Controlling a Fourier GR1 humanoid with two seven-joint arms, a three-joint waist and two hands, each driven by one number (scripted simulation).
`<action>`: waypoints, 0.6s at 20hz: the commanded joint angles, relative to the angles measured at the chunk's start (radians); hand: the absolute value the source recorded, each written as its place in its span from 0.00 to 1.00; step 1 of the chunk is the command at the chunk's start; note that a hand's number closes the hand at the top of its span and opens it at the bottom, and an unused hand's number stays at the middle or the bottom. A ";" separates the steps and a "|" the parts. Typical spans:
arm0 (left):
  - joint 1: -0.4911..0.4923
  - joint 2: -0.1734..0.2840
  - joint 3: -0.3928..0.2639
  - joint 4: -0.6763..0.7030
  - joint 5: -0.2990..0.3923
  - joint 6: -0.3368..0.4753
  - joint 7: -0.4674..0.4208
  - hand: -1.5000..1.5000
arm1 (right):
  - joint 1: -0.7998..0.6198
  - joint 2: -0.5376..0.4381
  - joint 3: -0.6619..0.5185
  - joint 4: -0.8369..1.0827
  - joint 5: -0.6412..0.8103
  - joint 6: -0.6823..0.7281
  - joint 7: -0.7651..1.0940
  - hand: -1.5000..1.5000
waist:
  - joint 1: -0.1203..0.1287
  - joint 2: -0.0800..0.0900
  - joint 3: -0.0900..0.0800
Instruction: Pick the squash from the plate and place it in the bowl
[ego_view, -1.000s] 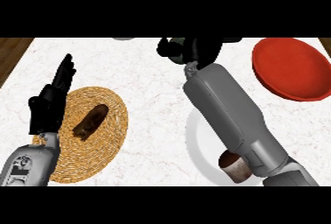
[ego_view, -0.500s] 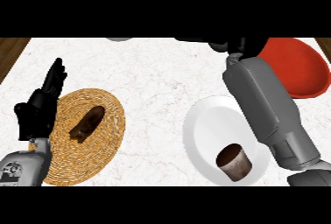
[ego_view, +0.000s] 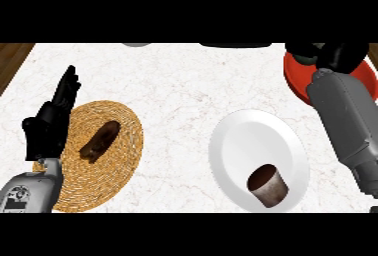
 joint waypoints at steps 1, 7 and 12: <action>-0.014 -0.002 -0.006 0.012 -0.013 -0.003 -0.012 0.50 | 0.027 -0.094 -0.026 0.140 0.026 -0.027 -0.074 1.00 | 0.010 0.008 0.000; -0.069 0.002 0.016 0.056 0.014 -0.031 -0.002 0.50 | 0.031 -0.180 -0.084 0.301 0.015 -0.094 -0.187 1.00 | 0.016 0.013 0.001; -0.032 -0.033 -0.019 -0.009 -0.017 0.003 0.017 0.50 | 0.044 -0.191 -0.216 0.346 -0.135 -0.104 -0.311 1.00 | 0.035 0.019 0.005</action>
